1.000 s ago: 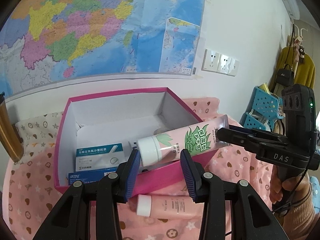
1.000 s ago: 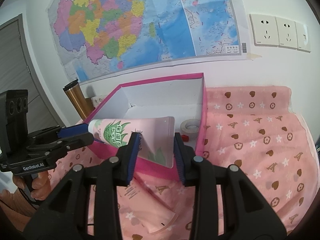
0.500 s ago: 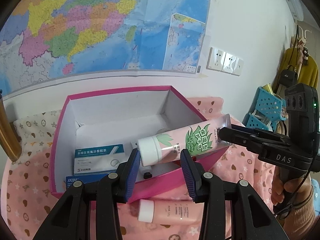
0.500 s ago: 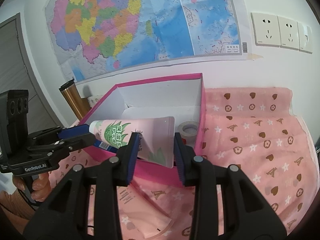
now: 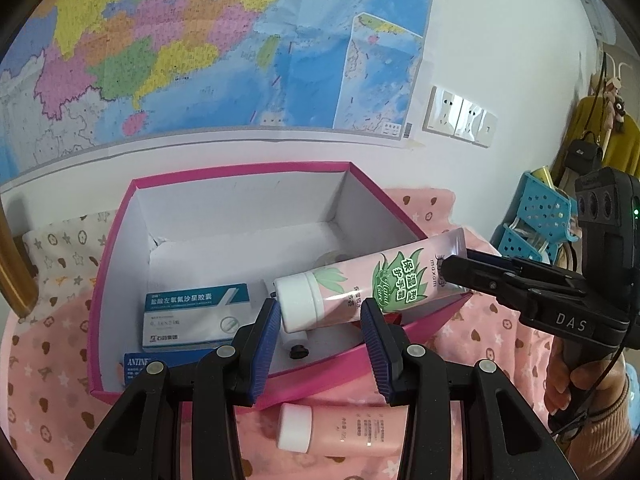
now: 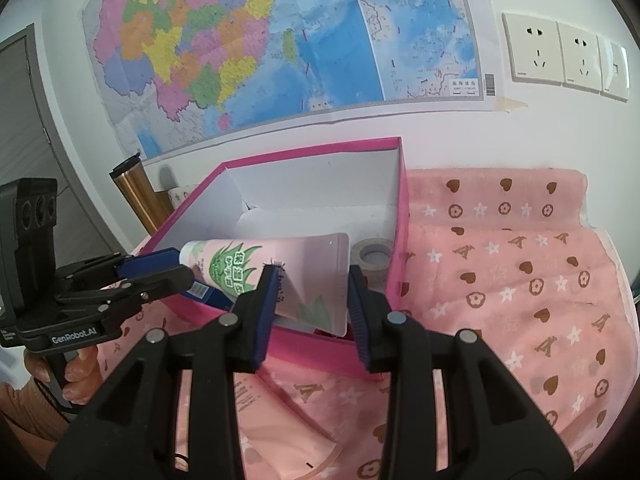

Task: Organize rigid objects
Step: 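Lift the white-and-green tube and carry it over the magenta box, then lower the tube into the box and open the left gripper, then move the left gripper to the peach tube with white cap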

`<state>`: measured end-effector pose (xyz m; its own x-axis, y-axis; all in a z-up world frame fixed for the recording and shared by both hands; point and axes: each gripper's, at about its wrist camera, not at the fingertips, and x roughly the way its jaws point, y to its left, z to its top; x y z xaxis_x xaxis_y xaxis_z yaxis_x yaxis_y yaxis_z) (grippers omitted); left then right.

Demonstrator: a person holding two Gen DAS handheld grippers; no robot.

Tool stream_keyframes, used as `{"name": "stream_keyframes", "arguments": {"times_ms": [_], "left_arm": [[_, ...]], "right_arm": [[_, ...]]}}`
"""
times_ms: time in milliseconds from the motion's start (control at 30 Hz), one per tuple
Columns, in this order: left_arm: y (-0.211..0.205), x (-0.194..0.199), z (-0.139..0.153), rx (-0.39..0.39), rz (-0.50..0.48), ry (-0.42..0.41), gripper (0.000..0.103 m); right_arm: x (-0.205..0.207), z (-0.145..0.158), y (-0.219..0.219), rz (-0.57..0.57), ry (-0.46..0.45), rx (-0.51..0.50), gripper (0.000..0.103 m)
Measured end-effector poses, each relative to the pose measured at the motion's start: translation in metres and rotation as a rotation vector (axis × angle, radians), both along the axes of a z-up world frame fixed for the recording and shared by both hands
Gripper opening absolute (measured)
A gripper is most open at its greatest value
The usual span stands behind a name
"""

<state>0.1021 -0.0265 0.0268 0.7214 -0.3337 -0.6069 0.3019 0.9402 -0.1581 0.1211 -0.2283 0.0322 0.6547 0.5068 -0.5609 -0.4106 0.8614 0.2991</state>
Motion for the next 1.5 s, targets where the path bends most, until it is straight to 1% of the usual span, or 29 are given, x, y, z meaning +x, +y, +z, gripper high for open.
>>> {"name": "stream_keyframes", "arguments": {"times_ms": [433, 567, 733, 833, 1000, 1133, 1267, 1367, 1500], "left_arm": [[0.000, 0.017, -0.012, -0.003, 0.005, 0.051, 0.042], [0.000, 0.023, -0.016, -0.023, -0.007, 0.077, 0.042], [-0.005, 0.027, -0.018, -0.006, -0.010, 0.079, 0.042], [-0.004, 0.024, -0.018, -0.008, -0.013, 0.075, 0.042], [-0.002, 0.011, -0.013, 0.011, -0.018, 0.033, 0.043], [0.000, -0.003, -0.007, 0.020, -0.022, 0.000, 0.048], [0.005, -0.017, -0.003, 0.018, -0.017, -0.018, 0.049], [0.010, -0.030, -0.003, 0.017, -0.029, -0.028, 0.052], [0.014, -0.046, -0.010, 0.041, -0.048, -0.026, 0.056]], "right_arm": [[0.009, -0.007, 0.005, -0.016, 0.025, -0.035, 0.037], [0.010, -0.009, 0.009, -0.007, 0.031, -0.038, 0.037], [0.009, -0.009, 0.015, -0.029, 0.009, -0.081, 0.037], [0.006, -0.010, 0.013, -0.031, 0.006, -0.082, 0.037], [-0.006, -0.011, 0.006, -0.038, -0.001, -0.057, 0.038], [-0.026, -0.011, 0.003, -0.005, -0.016, -0.021, 0.047], [-0.043, -0.018, 0.002, 0.036, 0.011, 0.018, 0.050], [-0.054, -0.031, 0.002, 0.055, 0.062, 0.038, 0.051], [-0.070, -0.057, 0.001, 0.066, 0.155, 0.036, 0.053]]}}
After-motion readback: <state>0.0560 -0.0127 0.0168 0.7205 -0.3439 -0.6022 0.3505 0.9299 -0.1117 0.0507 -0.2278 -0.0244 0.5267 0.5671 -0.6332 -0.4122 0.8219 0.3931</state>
